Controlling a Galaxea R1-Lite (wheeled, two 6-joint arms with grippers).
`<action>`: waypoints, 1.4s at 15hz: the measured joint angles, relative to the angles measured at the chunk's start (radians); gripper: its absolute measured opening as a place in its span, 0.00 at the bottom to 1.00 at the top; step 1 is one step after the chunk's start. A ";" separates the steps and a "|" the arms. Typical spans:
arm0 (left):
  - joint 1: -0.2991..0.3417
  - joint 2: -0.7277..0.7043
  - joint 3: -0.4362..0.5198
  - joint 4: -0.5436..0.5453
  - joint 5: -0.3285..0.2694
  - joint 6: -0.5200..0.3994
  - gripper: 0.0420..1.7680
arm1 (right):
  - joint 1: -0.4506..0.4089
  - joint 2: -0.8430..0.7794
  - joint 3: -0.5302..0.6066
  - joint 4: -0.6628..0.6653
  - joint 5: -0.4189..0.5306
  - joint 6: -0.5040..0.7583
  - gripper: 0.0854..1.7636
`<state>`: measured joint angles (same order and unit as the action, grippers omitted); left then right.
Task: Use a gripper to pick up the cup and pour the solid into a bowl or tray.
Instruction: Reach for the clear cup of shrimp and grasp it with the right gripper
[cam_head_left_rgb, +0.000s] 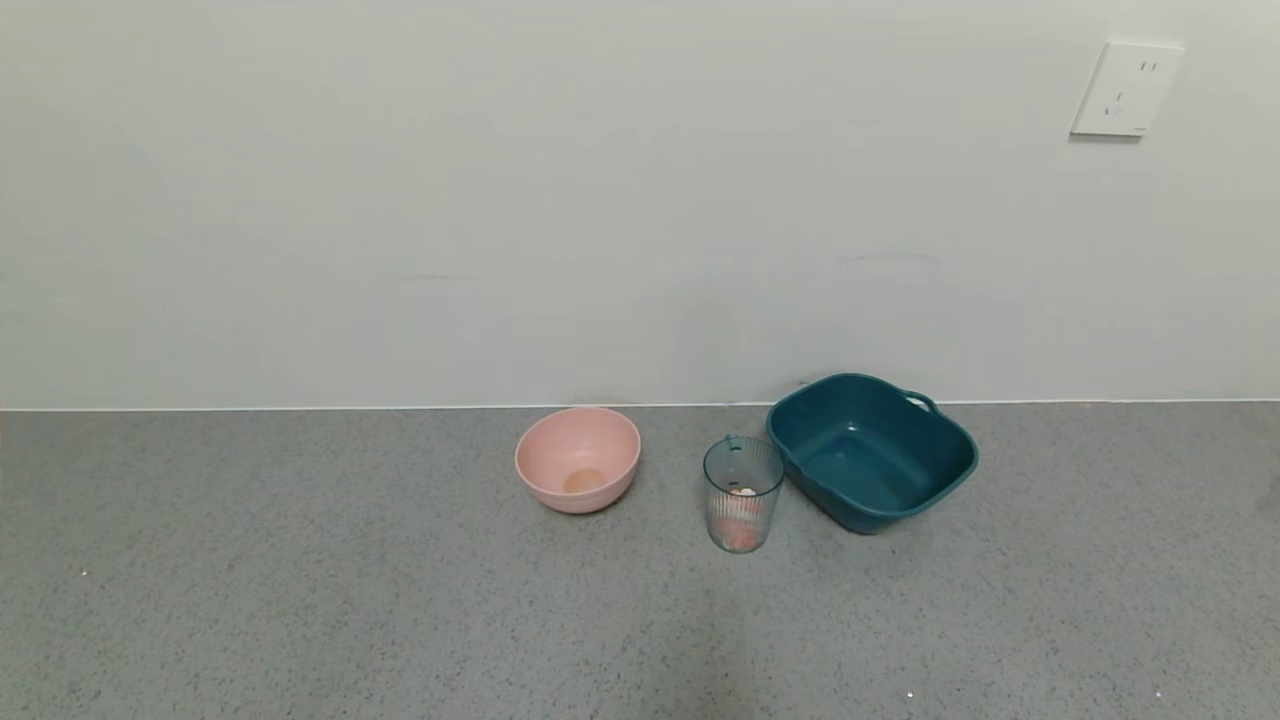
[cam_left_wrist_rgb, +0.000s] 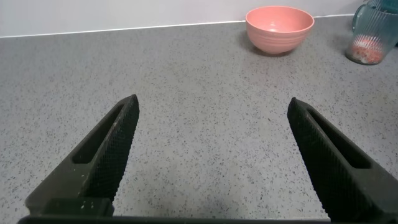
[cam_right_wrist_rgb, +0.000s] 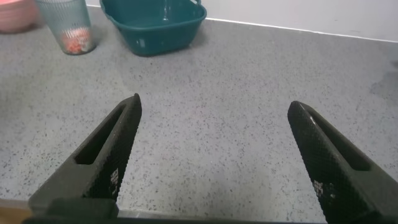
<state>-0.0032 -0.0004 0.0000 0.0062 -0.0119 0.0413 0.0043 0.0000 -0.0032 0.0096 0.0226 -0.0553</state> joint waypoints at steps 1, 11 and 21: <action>0.000 0.000 0.000 0.000 0.000 0.000 0.97 | 0.000 0.000 -0.010 0.001 0.001 0.016 0.97; 0.000 0.000 0.000 0.000 0.000 0.000 0.97 | 0.015 0.228 -0.283 0.119 0.126 0.027 0.97; 0.000 0.000 0.000 0.000 0.000 0.000 0.97 | 0.174 0.896 -0.616 -0.097 0.220 0.028 0.97</action>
<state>-0.0032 -0.0004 -0.0004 0.0062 -0.0123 0.0409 0.1783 0.8962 -0.6191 -0.0874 0.2430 -0.0272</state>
